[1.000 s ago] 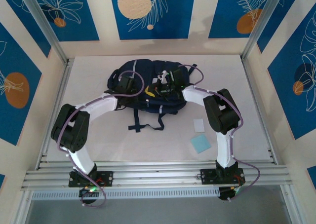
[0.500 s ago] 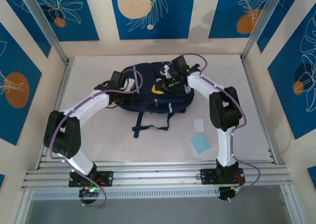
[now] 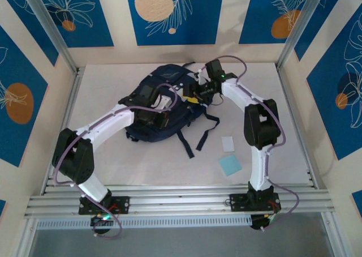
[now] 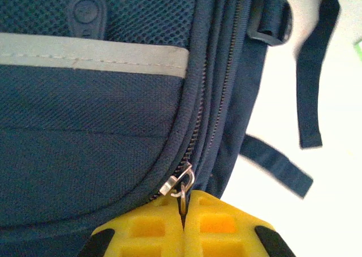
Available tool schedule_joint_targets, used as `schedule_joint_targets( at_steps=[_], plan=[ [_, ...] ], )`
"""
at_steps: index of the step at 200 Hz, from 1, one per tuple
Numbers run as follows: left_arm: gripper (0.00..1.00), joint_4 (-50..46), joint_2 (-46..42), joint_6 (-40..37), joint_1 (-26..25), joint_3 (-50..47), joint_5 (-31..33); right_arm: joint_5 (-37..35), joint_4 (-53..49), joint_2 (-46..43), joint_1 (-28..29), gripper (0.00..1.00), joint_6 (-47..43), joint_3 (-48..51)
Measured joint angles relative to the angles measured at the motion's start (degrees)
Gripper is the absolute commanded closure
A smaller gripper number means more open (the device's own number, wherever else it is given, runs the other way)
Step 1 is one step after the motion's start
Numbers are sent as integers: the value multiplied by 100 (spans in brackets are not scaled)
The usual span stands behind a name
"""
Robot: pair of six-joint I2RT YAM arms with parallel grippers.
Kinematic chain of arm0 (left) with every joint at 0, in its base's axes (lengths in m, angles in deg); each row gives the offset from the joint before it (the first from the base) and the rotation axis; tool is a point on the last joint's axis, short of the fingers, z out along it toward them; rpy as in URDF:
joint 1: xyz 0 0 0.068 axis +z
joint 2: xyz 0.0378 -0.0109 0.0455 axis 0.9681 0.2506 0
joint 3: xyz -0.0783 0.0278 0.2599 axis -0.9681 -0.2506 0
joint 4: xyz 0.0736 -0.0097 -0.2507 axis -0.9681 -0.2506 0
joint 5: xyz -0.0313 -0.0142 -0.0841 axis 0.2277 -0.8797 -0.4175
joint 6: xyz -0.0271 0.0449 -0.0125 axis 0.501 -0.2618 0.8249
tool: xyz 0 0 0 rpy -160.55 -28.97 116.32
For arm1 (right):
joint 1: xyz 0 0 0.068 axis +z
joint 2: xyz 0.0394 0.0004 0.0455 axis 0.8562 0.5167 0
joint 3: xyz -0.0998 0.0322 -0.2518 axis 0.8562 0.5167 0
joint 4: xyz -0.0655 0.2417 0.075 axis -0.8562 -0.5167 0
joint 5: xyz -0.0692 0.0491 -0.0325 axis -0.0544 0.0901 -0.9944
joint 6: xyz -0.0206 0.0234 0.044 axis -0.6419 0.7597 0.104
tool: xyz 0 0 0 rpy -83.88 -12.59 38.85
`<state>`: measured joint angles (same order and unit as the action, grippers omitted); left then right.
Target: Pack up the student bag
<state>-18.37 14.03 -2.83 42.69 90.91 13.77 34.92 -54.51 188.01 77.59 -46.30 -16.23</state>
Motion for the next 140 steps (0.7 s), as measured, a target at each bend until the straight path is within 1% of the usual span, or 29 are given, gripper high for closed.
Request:
schedule_joint_targets(
  at_steps=[39,57,78,88,92,110,127,140],
  plan=[
    [100,-42,221,437,-118,354,-212,-98,1064,-1381,55,46,1099,1714],
    [100,-39,302,511,-197,413,-251,-37,1674,-1576,144,46,1639,2190],
    [100,-42,348,514,-275,422,-249,13,2190,-1408,339,47,2120,2367],
    [100,-39,350,514,-299,422,-249,24,2356,-1250,455,55,2245,2323],
    [100,-39,350,514,-302,422,-251,35,2409,-1185,505,62,2317,2297],
    [100,-103,350,511,-308,422,-179,-20,2559,-887,667,100,2476,2179],
    [100,-186,350,505,-302,409,-44,103,2629,-741,669,100,2699,2170],
    [100,-267,350,483,-313,409,136,140,2695,-721,658,100,2706,2170]
  ],
)
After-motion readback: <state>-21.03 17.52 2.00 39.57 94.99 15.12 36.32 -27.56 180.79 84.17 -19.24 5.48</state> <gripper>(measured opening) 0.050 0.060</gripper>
